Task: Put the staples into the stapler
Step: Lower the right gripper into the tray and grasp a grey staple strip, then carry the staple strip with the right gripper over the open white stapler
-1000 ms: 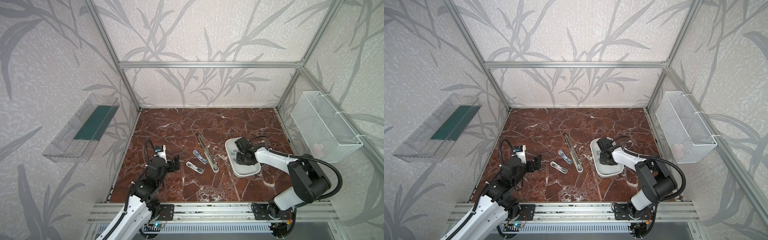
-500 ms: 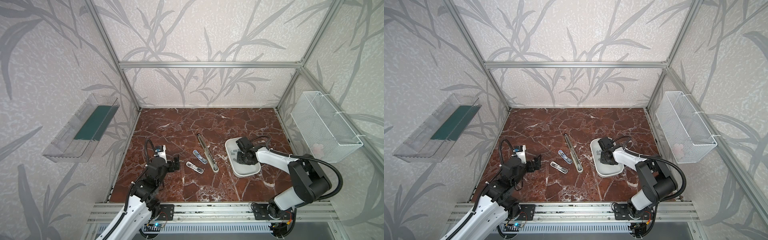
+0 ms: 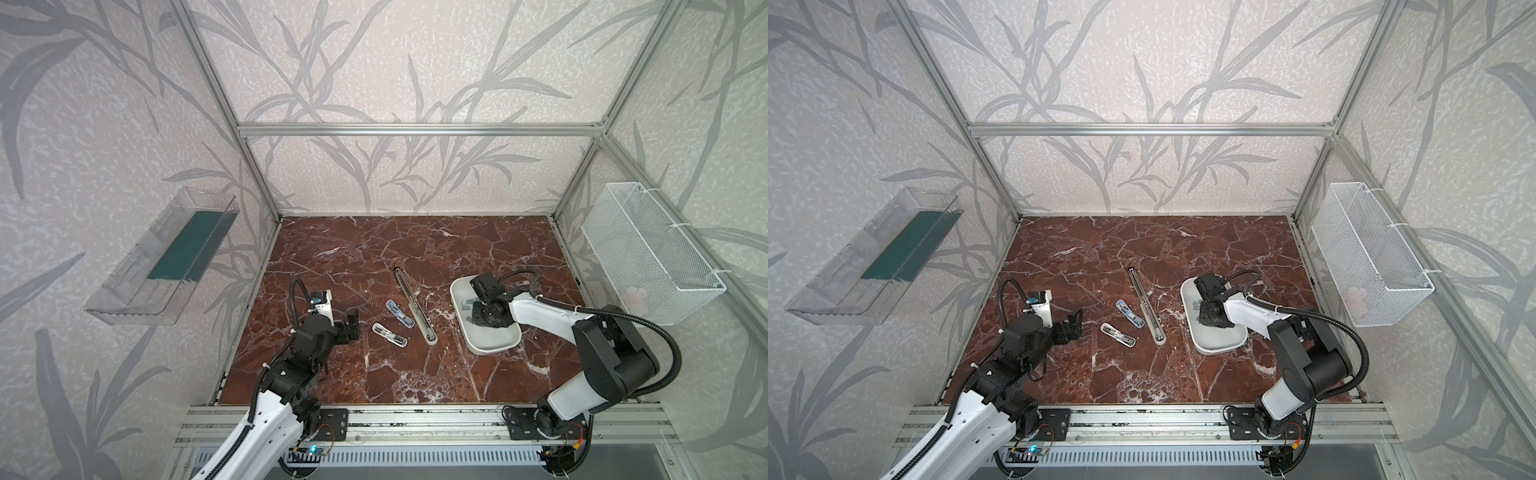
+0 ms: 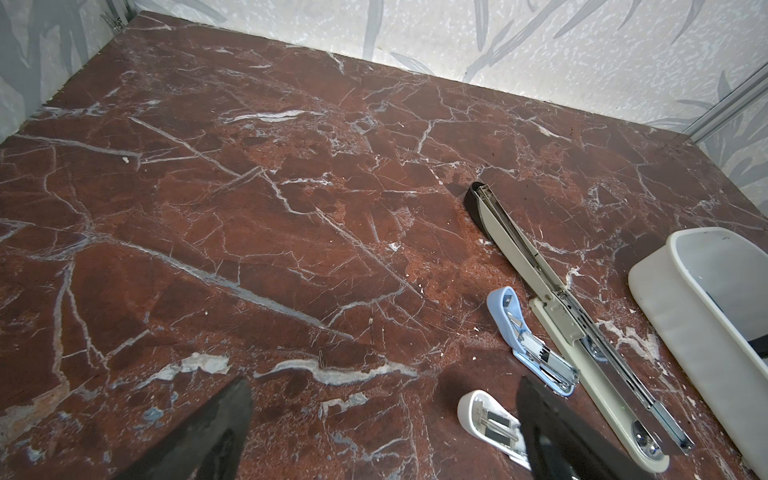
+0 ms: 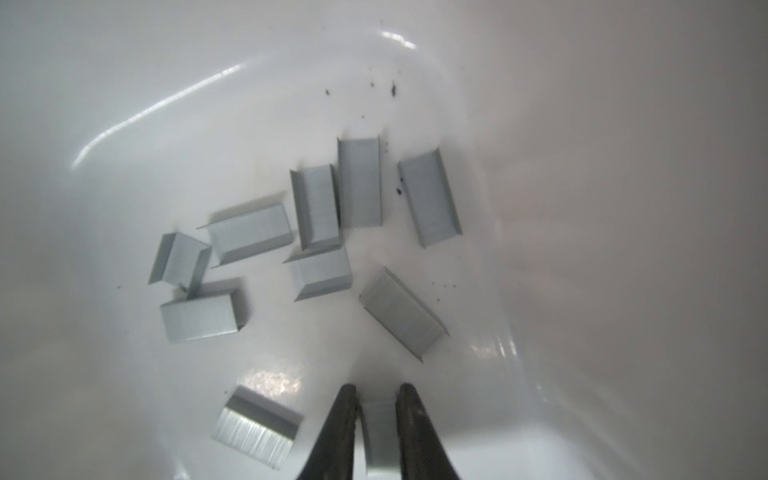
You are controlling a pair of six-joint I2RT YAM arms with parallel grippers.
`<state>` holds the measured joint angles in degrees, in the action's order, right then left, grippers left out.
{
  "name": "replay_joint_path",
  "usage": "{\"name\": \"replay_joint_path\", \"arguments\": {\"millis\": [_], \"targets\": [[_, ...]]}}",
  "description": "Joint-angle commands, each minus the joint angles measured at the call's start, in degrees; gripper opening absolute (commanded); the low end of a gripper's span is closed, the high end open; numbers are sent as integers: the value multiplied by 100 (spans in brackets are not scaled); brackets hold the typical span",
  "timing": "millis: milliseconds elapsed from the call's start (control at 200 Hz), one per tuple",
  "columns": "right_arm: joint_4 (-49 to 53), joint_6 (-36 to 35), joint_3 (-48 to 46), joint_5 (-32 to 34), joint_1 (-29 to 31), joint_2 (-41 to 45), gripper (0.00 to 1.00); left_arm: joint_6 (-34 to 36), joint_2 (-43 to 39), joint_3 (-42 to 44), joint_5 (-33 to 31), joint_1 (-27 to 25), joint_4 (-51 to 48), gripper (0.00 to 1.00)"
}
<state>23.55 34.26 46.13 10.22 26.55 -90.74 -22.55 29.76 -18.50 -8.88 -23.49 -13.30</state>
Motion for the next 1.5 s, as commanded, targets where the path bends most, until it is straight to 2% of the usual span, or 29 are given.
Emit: {"name": "replay_joint_path", "arguments": {"millis": [0, 480, 770, 880, 1005, 1099, 1209, 1274, 1394, 1494], "targets": [[176, -9, -16, -60, -9, -249, 21, -4, -32, 24, -25, 19, -26, 99], [126, -136, 30, -93, 0, -258, 13, 5, -31, 36, 8, 21, -21, 99], [209, -1035, 506, 230, 223, 795, 12, -9, -9, 49, 6, 19, 13, 99], [-84, -1467, 626, 38, 353, 1154, 12, -4, 34, 45, 52, 19, 41, 99], [-515, -1858, 695, 37, 883, 1386, 12, -95, 137, 22, -130, 19, -1, 99], [-890, -2272, 683, -90, 1476, 1394, 12, -105, 192, 22, 23, 22, 45, 99], [-1565, -2544, 553, -1071, 1935, 1243, 13, -125, 166, 26, 78, 19, 69, 99], [-1868, -2650, 507, -1431, 2175, 1104, 12, -160, 127, 27, 126, 19, 71, 99], [-2119, -2976, 526, -1257, 2732, 814, 9, -189, 44, 2, 275, 20, 145, 99], [-2578, -2964, 328, -1318, 2991, 618, 8, -222, 0, -46, 301, 22, 84, 99]]}}
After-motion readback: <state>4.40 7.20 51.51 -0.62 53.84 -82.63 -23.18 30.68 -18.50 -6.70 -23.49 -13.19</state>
